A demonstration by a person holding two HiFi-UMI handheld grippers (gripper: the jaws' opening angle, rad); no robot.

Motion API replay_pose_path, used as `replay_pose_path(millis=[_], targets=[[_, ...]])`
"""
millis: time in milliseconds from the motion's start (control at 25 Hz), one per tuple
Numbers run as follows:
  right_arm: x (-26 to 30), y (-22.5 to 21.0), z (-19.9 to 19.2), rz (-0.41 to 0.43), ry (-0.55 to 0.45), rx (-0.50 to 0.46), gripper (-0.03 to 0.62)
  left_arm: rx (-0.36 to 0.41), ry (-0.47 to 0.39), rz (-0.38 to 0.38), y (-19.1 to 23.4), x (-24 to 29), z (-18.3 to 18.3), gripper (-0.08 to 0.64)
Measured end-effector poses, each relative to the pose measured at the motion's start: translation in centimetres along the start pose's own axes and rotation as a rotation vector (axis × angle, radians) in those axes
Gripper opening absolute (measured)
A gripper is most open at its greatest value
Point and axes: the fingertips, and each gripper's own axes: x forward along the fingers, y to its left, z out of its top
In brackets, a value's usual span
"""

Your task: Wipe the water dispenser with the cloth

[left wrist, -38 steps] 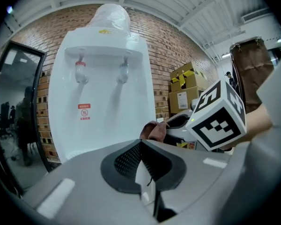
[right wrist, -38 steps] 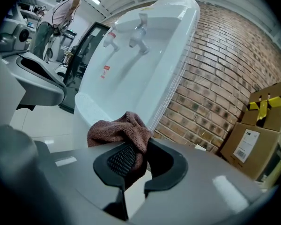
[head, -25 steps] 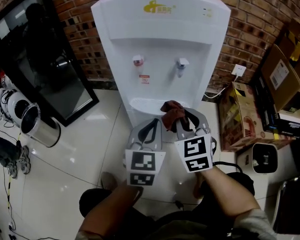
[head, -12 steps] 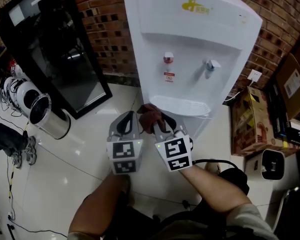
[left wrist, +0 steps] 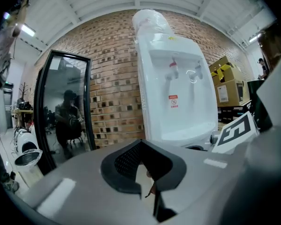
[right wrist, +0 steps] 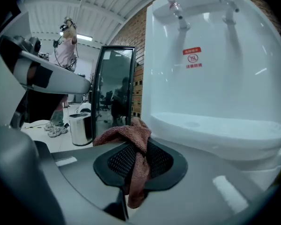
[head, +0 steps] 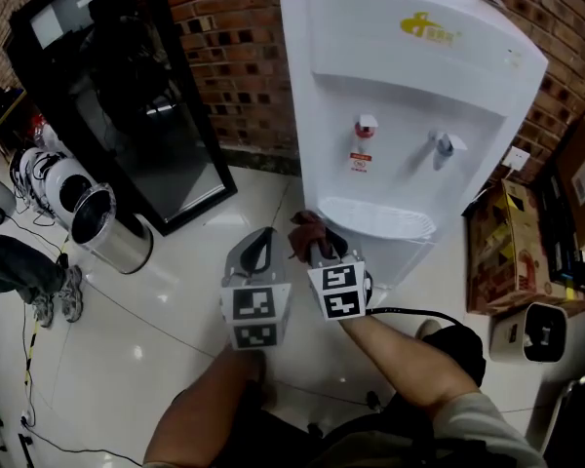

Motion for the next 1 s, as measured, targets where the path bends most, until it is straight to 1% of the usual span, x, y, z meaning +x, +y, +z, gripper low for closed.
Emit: replay_pose_path(millis=[120, 360, 560, 800, 1000], targets=[[0.4, -0.7, -0.2, -0.018, 0.004, 0.021, 0.072, 0.009, 0.011, -0.010, 0.1, 0.4, -0.4, 0.000], [-0.5, -2.0, -0.8, -0.043, 0.022, 0.021, 0.071, -0.016, 0.005, -0.043, -1.2, 1.4, 0.0, 0.000], [-2.5, -4.5, -2.1, -0.089, 0.049, -0.013, 0.071, -0.005, -0.019, -0.086, -3.6, 1.8, 0.9, 0.000], [-6.2, -8.9, -3.7, -0.166, 0.073, -0.044, 0.071, -0.005, -0.033, -0.140, -7.2, 1.8, 1.5, 0.000], [-9.6, -13.0, -4.5, -0.245, 0.082, -0.027, 0.071, -0.001, -0.046, -0.203, -11.2, 1.5, 2.0, 0.000]])
